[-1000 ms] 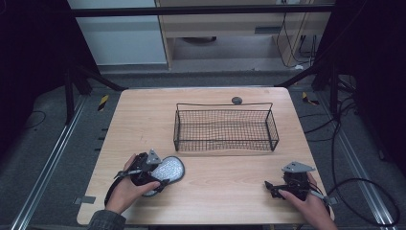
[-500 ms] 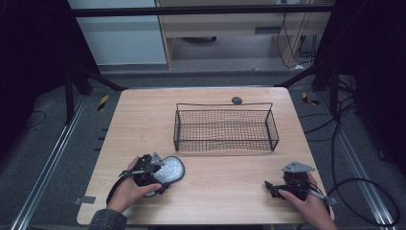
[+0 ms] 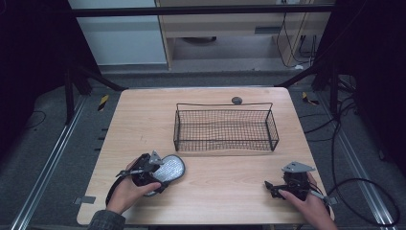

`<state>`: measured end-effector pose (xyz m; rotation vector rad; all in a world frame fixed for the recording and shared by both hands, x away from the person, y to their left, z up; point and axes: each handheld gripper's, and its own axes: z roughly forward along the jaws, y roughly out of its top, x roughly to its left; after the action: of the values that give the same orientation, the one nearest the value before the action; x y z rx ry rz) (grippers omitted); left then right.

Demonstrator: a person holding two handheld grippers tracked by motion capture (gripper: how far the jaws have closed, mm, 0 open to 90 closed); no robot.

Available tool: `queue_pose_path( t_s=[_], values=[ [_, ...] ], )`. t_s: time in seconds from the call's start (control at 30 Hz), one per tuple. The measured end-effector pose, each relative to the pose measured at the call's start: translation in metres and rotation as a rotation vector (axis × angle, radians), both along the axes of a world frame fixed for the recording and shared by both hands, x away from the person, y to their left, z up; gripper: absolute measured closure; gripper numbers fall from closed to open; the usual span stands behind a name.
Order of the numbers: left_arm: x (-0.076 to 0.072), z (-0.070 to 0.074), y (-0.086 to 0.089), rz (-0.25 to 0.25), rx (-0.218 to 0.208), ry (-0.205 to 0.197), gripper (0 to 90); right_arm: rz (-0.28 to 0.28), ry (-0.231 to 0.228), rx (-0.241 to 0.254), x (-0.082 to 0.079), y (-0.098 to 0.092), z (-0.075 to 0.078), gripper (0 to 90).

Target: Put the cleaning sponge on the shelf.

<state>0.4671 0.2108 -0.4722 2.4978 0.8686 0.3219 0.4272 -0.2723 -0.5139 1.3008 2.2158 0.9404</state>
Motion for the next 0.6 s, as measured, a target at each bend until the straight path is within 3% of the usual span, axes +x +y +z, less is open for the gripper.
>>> queue_pose_path(
  t_s=[0.27, 0.4, 0.6],
  values=[
    [-0.014, 0.028, -0.002, -0.038, -0.022, -0.068, 9.3, -0.001, 0.000, -0.001, 0.000, 0.000, 0.000, 0.3],
    [-0.012, 0.046, -0.010, -0.068, -0.020, -0.108, 9.1, -0.001, 0.000, 0.000, 0.000, 0.000, 0.000, 0.3],
    [-0.004, 0.063, -0.016, -0.096, -0.007, -0.134, 9.0, -0.001, 0.000, -0.001, 0.000, 0.000, 0.000, 0.3]
  ],
)
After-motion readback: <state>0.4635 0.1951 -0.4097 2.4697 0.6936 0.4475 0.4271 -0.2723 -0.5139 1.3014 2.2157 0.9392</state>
